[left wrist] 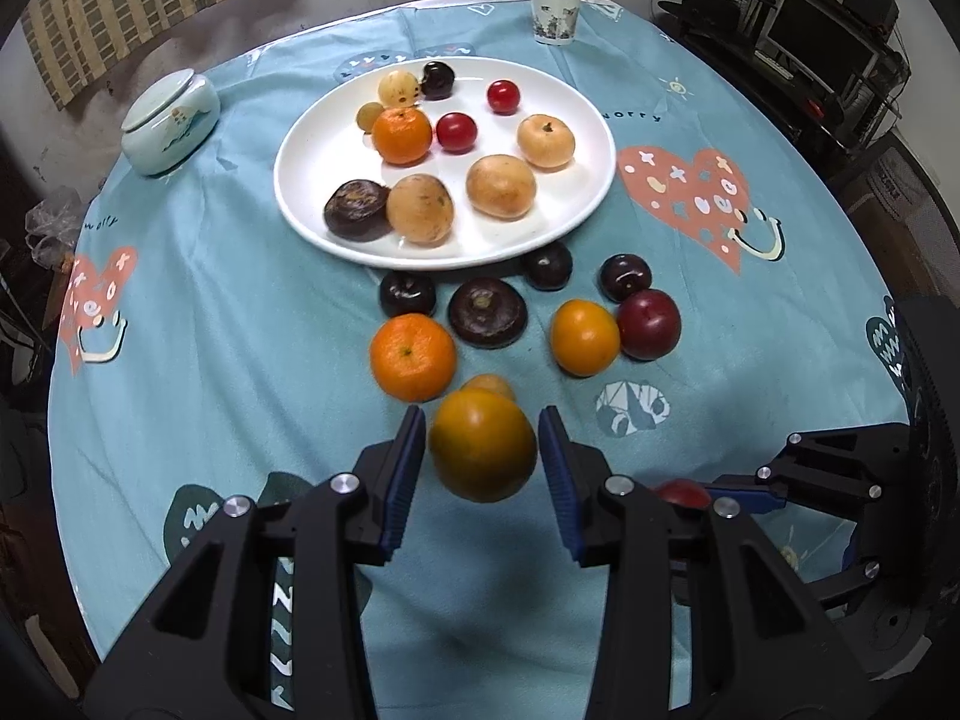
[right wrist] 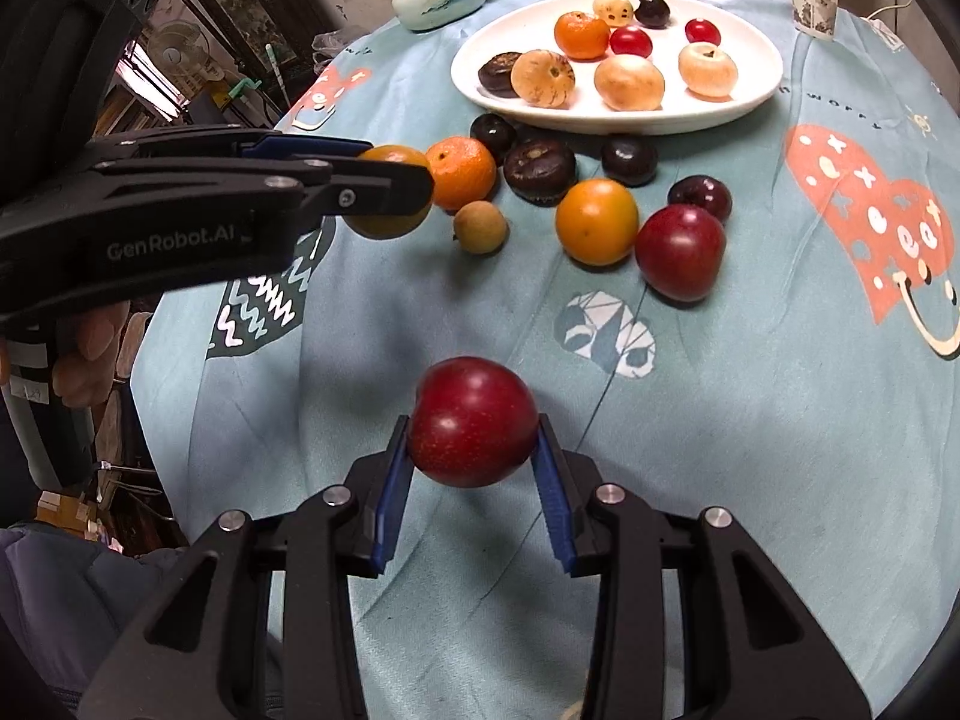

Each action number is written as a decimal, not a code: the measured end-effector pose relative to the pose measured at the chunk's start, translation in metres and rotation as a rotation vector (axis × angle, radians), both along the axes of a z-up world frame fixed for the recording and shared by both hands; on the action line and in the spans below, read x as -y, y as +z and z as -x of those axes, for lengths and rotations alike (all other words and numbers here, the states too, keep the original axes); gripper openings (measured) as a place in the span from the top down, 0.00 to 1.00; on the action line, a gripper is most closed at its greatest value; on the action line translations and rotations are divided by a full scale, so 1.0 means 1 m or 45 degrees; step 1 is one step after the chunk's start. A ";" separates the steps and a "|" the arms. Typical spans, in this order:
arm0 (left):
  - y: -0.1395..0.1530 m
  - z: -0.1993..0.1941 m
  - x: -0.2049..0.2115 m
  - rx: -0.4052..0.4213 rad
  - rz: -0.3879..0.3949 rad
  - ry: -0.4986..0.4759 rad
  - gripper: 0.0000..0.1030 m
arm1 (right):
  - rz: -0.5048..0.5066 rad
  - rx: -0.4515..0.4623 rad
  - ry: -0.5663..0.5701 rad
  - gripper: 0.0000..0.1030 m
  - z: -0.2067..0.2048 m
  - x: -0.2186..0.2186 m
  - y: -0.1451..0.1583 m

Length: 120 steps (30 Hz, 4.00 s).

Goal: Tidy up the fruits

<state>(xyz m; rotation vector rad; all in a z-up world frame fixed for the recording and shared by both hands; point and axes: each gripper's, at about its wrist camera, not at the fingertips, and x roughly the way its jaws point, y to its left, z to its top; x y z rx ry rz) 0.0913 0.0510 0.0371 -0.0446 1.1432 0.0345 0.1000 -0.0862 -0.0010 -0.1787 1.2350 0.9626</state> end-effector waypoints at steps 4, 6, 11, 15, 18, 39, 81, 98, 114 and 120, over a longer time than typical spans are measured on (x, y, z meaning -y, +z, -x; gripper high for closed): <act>0.006 0.016 -0.026 0.030 0.047 0.063 0.61 | 0.003 -0.002 -0.008 0.61 -0.003 0.002 -0.002; 0.011 0.020 -0.037 0.046 0.057 0.079 0.61 | -0.004 0.010 -0.005 0.61 -0.007 0.002 0.002; 0.021 0.013 -0.053 0.089 0.050 0.090 0.61 | -0.030 0.090 -0.001 0.61 -0.031 -0.004 0.023; 0.014 0.025 -0.059 0.080 0.061 0.050 0.54 | -0.063 0.126 -0.016 0.61 -0.043 -0.002 0.036; -0.001 0.032 -0.063 0.019 0.077 0.056 0.47 | -0.060 0.104 -0.022 0.61 -0.044 -0.003 0.027; 0.029 -0.080 -0.038 0.169 0.069 0.008 0.63 | -0.088 0.232 -0.147 0.61 -0.120 -0.035 0.051; -0.034 0.015 -0.016 -0.003 0.093 0.164 0.38 | 0.030 0.139 -0.141 0.61 -0.092 0.011 -0.006; -0.062 -0.024 -0.004 -0.064 0.088 0.203 0.72 | -0.044 0.078 -0.146 0.61 -0.064 0.033 0.003; 0.005 0.014 0.023 0.104 -0.077 0.064 0.71 | -0.069 0.048 -0.055 0.61 -0.008 0.012 0.013; 0.010 0.019 0.022 0.112 -0.081 0.059 0.71 | -0.077 0.043 -0.044 0.61 -0.003 0.006 0.015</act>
